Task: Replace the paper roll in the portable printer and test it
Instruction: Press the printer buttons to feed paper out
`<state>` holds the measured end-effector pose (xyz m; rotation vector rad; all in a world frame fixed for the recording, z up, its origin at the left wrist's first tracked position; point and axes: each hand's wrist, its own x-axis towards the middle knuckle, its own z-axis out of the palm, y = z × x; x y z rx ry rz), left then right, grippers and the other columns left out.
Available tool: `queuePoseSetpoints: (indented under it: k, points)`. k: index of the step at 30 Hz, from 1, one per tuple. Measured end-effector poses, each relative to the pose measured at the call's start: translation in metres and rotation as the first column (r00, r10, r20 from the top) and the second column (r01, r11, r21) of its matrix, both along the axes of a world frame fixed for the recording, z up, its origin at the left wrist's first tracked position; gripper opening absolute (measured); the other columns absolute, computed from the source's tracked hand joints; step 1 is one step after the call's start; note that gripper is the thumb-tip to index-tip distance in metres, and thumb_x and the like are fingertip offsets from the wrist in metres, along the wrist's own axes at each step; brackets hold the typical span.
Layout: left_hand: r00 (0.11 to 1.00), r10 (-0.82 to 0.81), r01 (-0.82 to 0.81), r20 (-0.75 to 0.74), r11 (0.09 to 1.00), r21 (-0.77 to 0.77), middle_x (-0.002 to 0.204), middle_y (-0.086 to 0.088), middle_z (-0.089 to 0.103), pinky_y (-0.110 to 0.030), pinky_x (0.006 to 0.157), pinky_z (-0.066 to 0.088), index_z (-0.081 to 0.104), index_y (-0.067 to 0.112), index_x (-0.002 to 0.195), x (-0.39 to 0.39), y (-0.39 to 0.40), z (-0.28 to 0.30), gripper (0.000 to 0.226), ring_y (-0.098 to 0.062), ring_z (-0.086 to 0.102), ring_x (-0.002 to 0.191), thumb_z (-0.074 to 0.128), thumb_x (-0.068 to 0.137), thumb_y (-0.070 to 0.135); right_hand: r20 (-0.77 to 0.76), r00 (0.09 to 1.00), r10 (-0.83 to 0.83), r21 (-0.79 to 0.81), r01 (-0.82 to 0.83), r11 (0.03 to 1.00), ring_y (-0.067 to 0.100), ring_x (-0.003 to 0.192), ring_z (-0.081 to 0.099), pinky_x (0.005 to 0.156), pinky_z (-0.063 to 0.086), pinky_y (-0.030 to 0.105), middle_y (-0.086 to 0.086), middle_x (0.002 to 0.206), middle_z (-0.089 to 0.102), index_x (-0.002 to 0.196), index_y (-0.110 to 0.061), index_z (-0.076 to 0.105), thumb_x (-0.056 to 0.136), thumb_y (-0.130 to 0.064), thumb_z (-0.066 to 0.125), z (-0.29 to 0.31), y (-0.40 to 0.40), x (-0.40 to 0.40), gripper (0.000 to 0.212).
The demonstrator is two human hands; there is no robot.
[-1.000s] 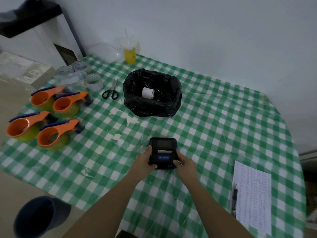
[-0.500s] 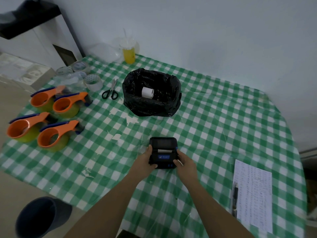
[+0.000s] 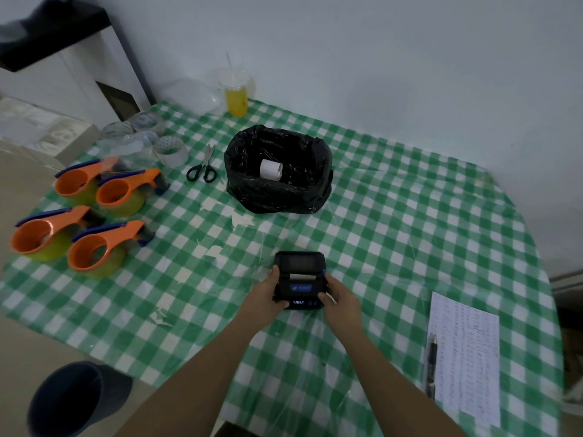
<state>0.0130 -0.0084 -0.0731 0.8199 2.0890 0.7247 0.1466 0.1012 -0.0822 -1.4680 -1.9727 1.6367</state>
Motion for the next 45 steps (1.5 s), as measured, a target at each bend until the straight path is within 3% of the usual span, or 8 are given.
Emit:
queuePoseSetpoints:
  k: [6,11,16,20,26,29,36,45]
  points:
    - [0.995,0.057,-0.061,0.086,0.997,0.038,0.151,-0.008,0.034,-0.007,0.082,0.032,0.003,0.016,0.147,0.0,-0.001,-0.001,0.083,-0.022,0.042,0.131,0.058,0.087,0.004,0.053,0.994,0.094,0.117,-0.099,0.988,0.019,0.11,0.06,0.092,0.05,0.034,0.004,0.118,0.065,0.115,-0.017,0.058,0.089,-0.006,0.056,0.001,0.004,0.002,0.029]
    - [0.987,0.098,-0.105,0.127,0.993,0.049,0.153,-0.006,0.029,-0.022,0.106,0.031,0.008,0.015,0.146,-0.002,-0.001,0.0,0.072,-0.021,0.034,0.138,0.053,0.091,0.007,0.138,0.967,0.214,0.249,-0.243,0.938,0.019,0.104,0.062,0.084,0.049,0.026,0.002,0.122,0.064,0.12,-0.016,0.059,0.091,-0.012,0.054,0.0,0.003,0.012,0.03]
    - [0.978,0.145,-0.156,0.149,0.985,0.069,0.15,-0.009,0.035,-0.018,0.1,0.03,0.011,0.015,0.146,0.0,0.0,-0.003,0.071,-0.022,0.037,0.136,0.053,0.09,0.002,0.152,0.938,0.312,0.254,-0.342,0.905,0.017,0.121,0.054,0.096,0.043,0.021,0.0,0.141,0.049,0.127,-0.017,0.054,0.088,-0.01,0.059,-0.001,0.004,0.019,0.039]
    - [0.986,0.138,-0.144,0.095,0.988,0.052,0.148,-0.01,0.039,-0.029,0.106,0.035,0.01,0.016,0.146,0.002,0.002,-0.003,0.071,-0.025,0.04,0.133,0.052,0.09,0.004,0.163,0.938,0.305,0.232,-0.337,0.912,0.016,0.117,0.057,0.094,0.045,0.023,0.001,0.135,0.056,0.128,-0.018,0.053,0.087,-0.011,0.061,-0.002,0.005,0.017,0.043]
    - [0.992,0.115,-0.116,0.05,0.993,0.028,0.147,-0.011,0.04,-0.033,0.105,0.038,0.008,0.015,0.147,0.002,0.002,-0.004,0.071,-0.027,0.043,0.131,0.051,0.091,0.006,0.176,0.95,0.257,0.172,-0.286,0.943,0.018,0.112,0.06,0.093,0.049,0.029,0.003,0.126,0.063,0.125,-0.02,0.055,0.086,-0.013,0.063,-0.002,0.007,0.014,0.041]
    - [0.991,0.12,-0.122,0.056,0.992,0.026,0.148,-0.011,0.039,-0.032,0.106,0.037,0.008,0.016,0.146,0.002,0.002,-0.005,0.071,-0.026,0.043,0.131,0.052,0.091,0.006,0.17,0.953,0.251,0.134,-0.274,0.952,0.018,0.111,0.06,0.095,0.05,0.035,0.002,0.125,0.063,0.125,-0.022,0.055,0.084,-0.016,0.066,-0.001,0.007,0.013,0.042]
    - [0.991,0.119,-0.12,0.067,0.993,0.021,0.149,-0.012,0.038,-0.033,0.106,0.037,0.009,0.015,0.146,0.003,0.001,-0.005,0.07,-0.027,0.042,0.132,0.051,0.091,0.006,0.202,0.954,0.221,0.162,-0.255,0.953,0.02,0.102,0.064,0.085,0.054,0.035,0.006,0.119,0.066,0.121,-0.022,0.056,0.085,-0.014,0.064,0.0,0.005,0.009,0.038]
    - [0.993,0.11,-0.111,0.046,0.994,0.015,0.147,-0.011,0.04,-0.03,0.103,0.038,0.007,0.015,0.147,0.004,0.001,-0.003,0.069,-0.026,0.044,0.13,0.049,0.092,0.006,0.219,0.949,0.229,0.179,-0.269,0.946,0.021,0.1,0.065,0.084,0.053,0.032,0.008,0.117,0.067,0.121,-0.019,0.056,0.086,-0.012,0.062,0.003,0.002,0.007,0.036]
